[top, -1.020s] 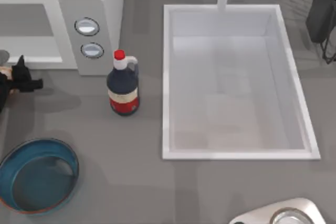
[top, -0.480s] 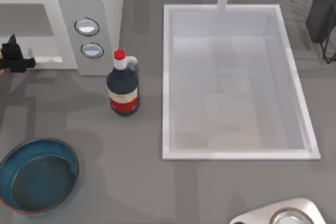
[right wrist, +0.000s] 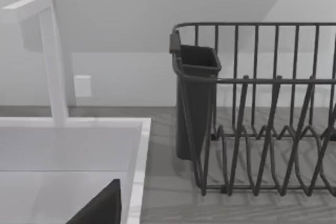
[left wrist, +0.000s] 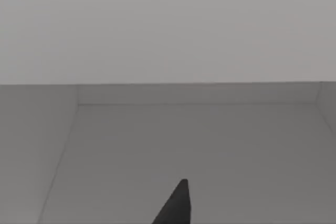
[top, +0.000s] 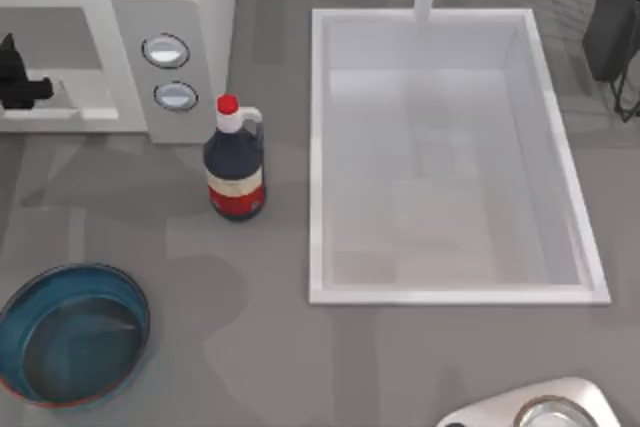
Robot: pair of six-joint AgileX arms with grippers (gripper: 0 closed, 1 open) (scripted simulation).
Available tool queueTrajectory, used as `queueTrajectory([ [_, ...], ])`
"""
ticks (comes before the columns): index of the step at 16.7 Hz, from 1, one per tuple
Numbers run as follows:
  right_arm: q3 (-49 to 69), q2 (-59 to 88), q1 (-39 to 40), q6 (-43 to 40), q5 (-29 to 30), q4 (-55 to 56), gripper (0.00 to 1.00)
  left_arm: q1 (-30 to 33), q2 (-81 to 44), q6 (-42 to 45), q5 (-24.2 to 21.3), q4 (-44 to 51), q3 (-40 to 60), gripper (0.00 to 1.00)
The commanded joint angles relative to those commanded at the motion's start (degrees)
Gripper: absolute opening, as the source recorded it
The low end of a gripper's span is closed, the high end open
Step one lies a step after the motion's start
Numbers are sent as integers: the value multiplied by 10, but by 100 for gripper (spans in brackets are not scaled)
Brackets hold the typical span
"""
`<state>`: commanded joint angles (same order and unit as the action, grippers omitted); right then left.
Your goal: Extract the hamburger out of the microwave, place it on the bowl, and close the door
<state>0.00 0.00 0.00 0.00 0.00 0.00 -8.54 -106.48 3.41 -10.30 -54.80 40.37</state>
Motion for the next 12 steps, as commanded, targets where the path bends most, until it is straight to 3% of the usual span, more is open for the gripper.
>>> queueTrajectory([
  [6, 0, 0, 0, 0, 0, 0, 100, 10, 0, -30, 11, 29, 9, 0],
  [12, 0, 0, 0, 0, 0, 0, 100, 76, 9, -238, 78, 229, 73, 0],
])
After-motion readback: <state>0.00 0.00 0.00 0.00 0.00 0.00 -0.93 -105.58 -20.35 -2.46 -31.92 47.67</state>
